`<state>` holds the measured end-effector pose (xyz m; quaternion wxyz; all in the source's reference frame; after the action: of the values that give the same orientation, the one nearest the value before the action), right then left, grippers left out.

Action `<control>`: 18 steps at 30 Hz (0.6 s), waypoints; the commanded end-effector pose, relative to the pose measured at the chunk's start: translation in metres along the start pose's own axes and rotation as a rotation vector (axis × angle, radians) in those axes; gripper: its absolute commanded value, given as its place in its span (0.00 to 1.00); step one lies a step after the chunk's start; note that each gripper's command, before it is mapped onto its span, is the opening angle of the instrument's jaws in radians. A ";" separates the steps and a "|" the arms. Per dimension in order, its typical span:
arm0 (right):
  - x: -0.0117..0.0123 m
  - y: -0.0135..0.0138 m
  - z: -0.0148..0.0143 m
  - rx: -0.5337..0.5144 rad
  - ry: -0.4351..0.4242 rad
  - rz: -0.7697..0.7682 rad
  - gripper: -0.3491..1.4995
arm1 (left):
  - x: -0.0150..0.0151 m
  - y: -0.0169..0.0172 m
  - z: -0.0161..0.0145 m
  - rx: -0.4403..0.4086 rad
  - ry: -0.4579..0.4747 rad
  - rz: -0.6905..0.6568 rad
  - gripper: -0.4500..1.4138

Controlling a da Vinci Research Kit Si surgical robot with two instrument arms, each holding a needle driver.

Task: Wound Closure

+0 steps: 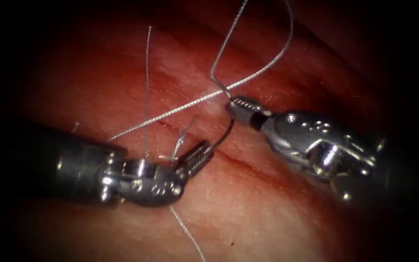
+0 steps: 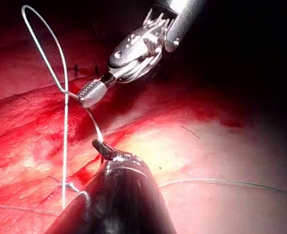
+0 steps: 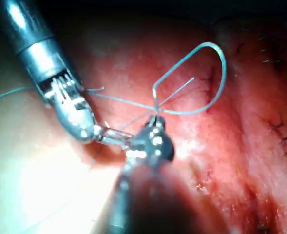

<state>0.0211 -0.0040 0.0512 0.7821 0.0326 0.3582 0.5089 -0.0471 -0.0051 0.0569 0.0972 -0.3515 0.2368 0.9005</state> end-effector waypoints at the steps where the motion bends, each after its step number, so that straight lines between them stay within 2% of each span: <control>1: -0.0003 -0.0005 0.0010 -0.005 -0.012 0.001 0.11 | 0.0000 0.0006 0.0003 -0.001 -0.001 -0.003 0.00; 3: -0.0004 -0.0003 0.0012 -0.016 -0.020 0.002 0.23 | 0.0001 0.0007 0.0003 0.000 -0.004 -0.004 0.00; 4: -0.0005 -0.0002 0.0013 -0.020 -0.020 0.015 0.32 | 0.0001 0.0007 0.0003 0.000 -0.003 -0.004 0.00; 6: -0.0005 0.0000 0.0015 -0.022 -0.021 0.044 0.57 | 0.0003 0.0008 0.0003 -0.002 0.000 -0.005 0.00; 7: -0.0005 0.0001 0.0016 -0.023 -0.021 0.050 0.66 | 0.0003 0.0008 0.0002 -0.002 0.000 -0.005 0.00; 8: -0.0005 0.0002 0.0016 -0.024 -0.021 0.050 0.70 | 0.0003 0.0008 0.0002 -0.002 -0.001 -0.005 0.00; 15: -0.0005 -0.0001 0.0022 -0.037 -0.019 0.078 0.69 | 0.0005 0.0009 0.0001 -0.001 -0.003 0.000 0.00; 17: -0.0006 -0.0004 0.0025 -0.041 -0.018 0.084 0.64 | 0.0005 0.0009 0.0001 0.000 -0.004 0.006 0.00; 18: -0.0006 -0.0005 0.0026 -0.041 -0.018 0.091 0.57 | 0.0006 0.0009 0.0001 0.000 -0.004 0.006 0.00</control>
<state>0.0221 -0.0038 0.0528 0.7619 0.0362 0.3374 0.5516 -0.0474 -0.0055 0.0563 0.0946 -0.3480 0.2389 0.9016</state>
